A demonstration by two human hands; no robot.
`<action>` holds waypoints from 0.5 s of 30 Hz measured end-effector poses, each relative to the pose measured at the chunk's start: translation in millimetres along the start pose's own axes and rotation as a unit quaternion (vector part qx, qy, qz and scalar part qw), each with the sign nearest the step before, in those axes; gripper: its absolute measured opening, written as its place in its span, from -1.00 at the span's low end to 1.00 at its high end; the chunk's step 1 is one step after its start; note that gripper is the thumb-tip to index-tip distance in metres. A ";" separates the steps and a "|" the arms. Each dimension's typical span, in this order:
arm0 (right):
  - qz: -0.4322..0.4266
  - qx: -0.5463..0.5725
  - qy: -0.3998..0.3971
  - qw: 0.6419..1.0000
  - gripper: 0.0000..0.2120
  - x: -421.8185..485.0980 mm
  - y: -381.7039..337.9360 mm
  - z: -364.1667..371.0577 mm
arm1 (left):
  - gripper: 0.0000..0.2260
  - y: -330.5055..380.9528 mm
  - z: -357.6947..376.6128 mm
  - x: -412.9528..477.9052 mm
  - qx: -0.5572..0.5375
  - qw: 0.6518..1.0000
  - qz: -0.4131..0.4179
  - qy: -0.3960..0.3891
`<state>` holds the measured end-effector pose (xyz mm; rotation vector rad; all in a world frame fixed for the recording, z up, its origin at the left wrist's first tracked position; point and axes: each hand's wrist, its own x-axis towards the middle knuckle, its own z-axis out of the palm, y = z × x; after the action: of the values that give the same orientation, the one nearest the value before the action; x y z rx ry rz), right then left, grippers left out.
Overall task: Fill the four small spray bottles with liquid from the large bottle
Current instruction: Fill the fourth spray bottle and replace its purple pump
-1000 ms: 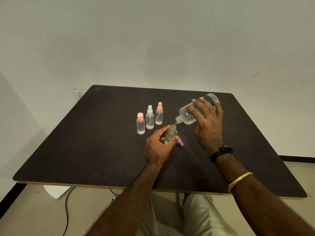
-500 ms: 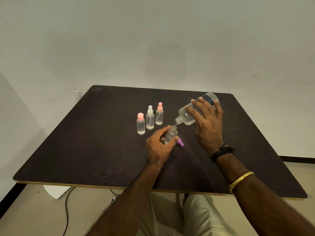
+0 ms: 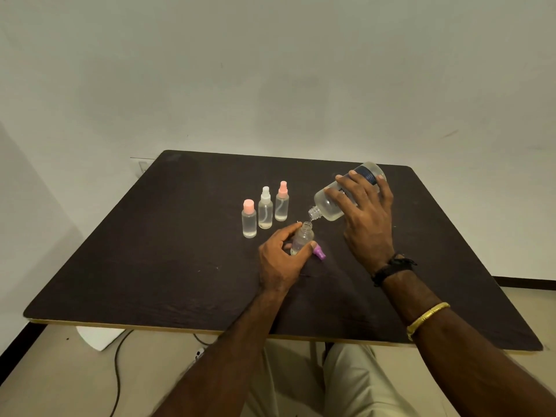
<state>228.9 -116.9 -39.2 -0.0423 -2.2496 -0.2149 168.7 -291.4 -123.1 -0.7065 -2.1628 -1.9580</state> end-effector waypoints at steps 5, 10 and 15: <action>-0.008 -0.005 -0.007 1.000 -0.51 0.9 0.1 -0.5 | -0.48 -1.2 -0.1 0.3 0.002 1.000 -0.002 -0.005; -0.016 -0.012 -0.005 1.000 -0.51 2.4 -0.5 -1.7 | -0.50 -1.1 0.3 -0.1 0.005 1.000 -0.003 -0.003; -0.020 -0.017 -0.006 1.000 -0.52 3.1 -0.3 -3.4 | -0.50 0.3 -0.4 -0.5 0.004 1.000 -0.003 -0.007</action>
<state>229.5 -117.9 -34.8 -0.0160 -2.2611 -0.2744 169.2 -291.9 -122.9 -0.7138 -2.1820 -1.9522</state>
